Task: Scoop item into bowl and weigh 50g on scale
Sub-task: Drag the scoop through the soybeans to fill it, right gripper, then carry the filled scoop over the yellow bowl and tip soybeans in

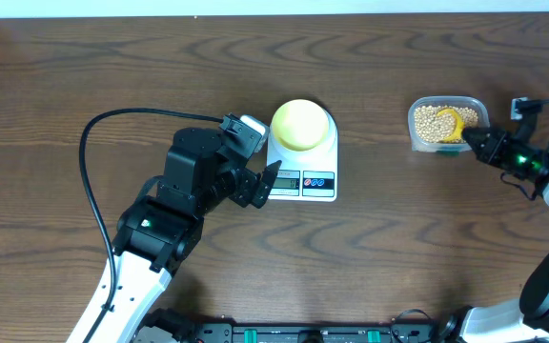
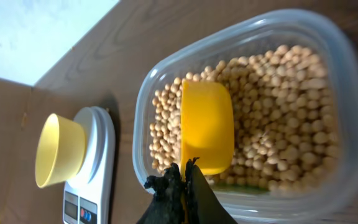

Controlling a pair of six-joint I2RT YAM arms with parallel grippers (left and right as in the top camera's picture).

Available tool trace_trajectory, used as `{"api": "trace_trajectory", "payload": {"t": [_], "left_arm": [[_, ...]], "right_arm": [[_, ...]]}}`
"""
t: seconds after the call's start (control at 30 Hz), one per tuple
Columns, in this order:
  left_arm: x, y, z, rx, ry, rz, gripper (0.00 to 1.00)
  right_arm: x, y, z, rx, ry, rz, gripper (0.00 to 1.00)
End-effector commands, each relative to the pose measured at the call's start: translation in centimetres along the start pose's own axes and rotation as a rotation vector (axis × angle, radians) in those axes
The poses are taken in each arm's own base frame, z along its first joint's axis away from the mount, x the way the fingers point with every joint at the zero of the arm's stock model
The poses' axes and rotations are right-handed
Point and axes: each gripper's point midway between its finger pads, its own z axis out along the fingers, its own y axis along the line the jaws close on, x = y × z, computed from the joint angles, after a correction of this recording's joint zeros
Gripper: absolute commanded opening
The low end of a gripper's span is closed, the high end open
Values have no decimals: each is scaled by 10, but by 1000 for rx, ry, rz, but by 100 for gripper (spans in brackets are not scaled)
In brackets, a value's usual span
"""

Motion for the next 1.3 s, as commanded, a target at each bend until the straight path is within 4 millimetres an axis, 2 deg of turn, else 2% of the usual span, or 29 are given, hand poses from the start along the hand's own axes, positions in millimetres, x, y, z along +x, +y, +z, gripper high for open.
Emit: {"api": "trace_trajectory", "payload": {"t": [0.0,0.17,0.47,0.67,1.07,1.27], "left_arm": [[1,2,-1,-12,2,-10,94],[1,2,-1,-12,2,-10,93],[1,2,-1,-12,2,-10,94],[1,2,-1,-12,2,-10,94],[1,2,-1,-12,2,-10,94],[1,2,-1,-12,2,-10,94]], "right_arm": [[-9,1,-7,-36,-31,42,1],[-16,-2,-13,-43,-60,69,1],[-20,13,-19,-150,-69,94,1],[-23,13,-19,-155,-75,125,1],[-28,33,-23,-265,-69,164,1],[-29,43,-16,-289,-53,184,1]]}}
